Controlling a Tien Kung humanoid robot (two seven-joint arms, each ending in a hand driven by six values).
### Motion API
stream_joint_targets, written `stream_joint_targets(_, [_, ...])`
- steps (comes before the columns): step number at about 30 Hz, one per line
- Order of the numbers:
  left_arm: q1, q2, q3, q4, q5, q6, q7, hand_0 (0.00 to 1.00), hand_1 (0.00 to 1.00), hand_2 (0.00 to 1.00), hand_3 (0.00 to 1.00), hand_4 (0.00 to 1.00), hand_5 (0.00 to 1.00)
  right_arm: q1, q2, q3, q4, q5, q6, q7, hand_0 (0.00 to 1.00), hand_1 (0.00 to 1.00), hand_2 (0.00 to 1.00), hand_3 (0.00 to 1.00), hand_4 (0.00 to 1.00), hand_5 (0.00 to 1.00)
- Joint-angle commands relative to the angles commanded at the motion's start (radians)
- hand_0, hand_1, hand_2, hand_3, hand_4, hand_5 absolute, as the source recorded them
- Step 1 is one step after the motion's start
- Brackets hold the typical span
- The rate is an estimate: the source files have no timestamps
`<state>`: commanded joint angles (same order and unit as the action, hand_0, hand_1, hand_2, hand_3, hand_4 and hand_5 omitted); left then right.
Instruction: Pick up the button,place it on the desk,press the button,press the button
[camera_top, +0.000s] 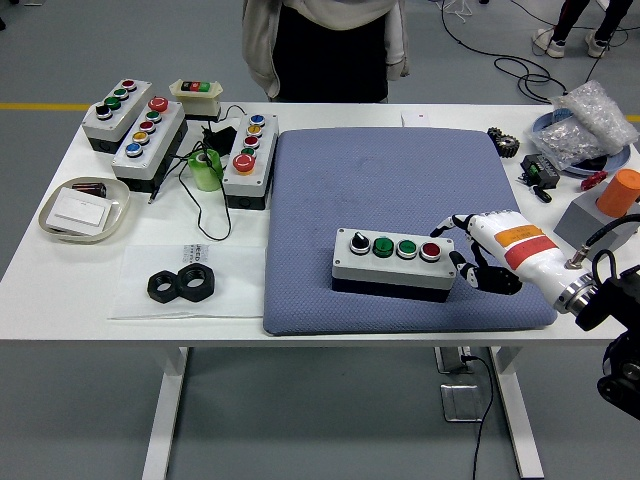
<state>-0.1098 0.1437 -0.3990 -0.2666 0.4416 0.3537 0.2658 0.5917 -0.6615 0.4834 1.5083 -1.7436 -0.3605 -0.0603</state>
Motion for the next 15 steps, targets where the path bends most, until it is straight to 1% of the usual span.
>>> stream_joint_targets(8, [-0.003,0.0,0.005,-0.001,-0.007,0.001,-0.001,0.738,0.774,0.849,0.761,0.527,0.998,0.01,0.011,-0.019,-0.012,0.003,0.014,-0.007,0.055,0.002,0.041,0.678,0.488,0.002])
stream_joint_targets(15, [-0.004,-0.001,0.005,-0.001,-0.008,0.001,-0.001,0.737,0.774,0.849,0.761,0.527,0.998,0.015,0.024,-0.042,-0.046,0.008,0.029,-0.018,0.057,0.002,0.041,0.676,0.495,0.002])
